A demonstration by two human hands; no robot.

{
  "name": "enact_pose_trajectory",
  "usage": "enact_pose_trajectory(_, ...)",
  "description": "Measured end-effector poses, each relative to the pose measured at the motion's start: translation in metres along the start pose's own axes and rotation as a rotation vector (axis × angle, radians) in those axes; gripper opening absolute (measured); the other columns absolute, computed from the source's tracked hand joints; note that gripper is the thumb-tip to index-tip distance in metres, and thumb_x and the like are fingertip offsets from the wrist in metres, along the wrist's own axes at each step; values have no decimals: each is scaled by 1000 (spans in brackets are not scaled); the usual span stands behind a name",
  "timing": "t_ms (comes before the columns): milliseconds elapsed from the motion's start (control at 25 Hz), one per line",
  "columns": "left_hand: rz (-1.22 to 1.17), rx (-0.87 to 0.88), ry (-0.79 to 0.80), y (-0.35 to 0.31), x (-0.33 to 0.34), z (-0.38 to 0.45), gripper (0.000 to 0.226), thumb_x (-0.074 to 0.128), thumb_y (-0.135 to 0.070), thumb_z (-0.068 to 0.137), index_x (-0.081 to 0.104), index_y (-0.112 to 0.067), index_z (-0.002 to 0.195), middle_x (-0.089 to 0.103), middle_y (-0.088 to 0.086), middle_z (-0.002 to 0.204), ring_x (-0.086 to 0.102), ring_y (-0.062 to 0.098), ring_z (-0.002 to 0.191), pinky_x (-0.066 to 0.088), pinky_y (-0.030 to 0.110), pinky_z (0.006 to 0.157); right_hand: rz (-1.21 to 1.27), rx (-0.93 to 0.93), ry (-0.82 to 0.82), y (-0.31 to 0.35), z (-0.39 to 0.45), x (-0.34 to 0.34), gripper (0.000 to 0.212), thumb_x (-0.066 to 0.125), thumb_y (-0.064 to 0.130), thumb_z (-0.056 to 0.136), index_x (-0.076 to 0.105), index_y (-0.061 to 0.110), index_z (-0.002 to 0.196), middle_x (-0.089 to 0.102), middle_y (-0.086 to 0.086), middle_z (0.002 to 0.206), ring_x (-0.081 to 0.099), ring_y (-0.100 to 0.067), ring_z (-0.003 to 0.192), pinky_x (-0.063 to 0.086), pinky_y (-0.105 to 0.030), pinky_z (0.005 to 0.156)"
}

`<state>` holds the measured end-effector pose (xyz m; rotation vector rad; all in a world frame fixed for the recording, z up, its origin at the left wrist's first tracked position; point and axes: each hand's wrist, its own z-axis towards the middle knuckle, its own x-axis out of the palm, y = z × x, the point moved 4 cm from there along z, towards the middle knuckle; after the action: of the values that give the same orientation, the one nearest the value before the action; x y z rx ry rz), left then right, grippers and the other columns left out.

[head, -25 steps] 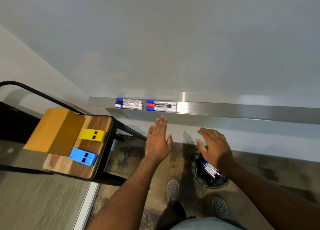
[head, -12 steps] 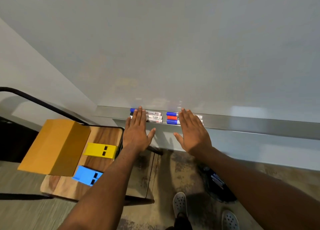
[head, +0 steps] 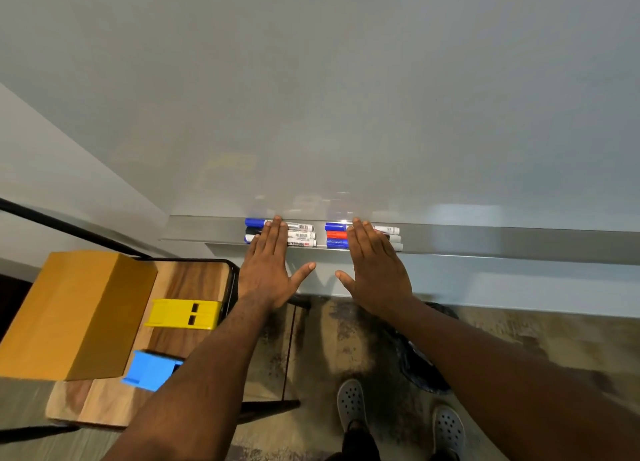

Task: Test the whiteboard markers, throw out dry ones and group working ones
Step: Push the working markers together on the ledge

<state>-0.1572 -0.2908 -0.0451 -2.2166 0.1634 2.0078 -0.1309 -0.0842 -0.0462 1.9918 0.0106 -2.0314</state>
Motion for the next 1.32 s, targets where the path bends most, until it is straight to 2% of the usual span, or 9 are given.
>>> enact_pose_trajectory(160,-14,-16,21,-7,0,-1,103,2,-86,76,-14,-17,152,-19,-1,159,-16,17,147,0,39,121,-28,-8,5,-7,-2,-1,89,53,61,88,17,13,154,17,-7,162,13,-25,150,5,-34,117)
enact_pose_trajectory(600,-14,-26,50,-99,1,1,102,-1,-86,76,-17,-20,151,-21,-2,159,-19,19,146,-2,39,119,-21,26,39,-94,-42,-20,90,50,65,86,20,13,153,23,-6,160,20,-25,148,26,-40,118)
enact_pose_trajectory(880,-6,-3,33,-180,1,0,98,12,-81,82,-14,-18,152,-20,-2,159,-25,15,141,-11,34,112,-43,36,73,-180,-79,-41,87,39,65,89,17,11,154,15,-7,162,12,-22,150,13,-36,121)
enact_pose_trajectory(1320,-2,11,29,-281,5,0,98,8,-82,82,-17,-16,151,-23,-1,159,-25,15,142,-15,33,112,-77,52,129,-266,-120,-66,84,31,63,92,20,7,153,17,-10,161,17,-24,149,26,-41,119)
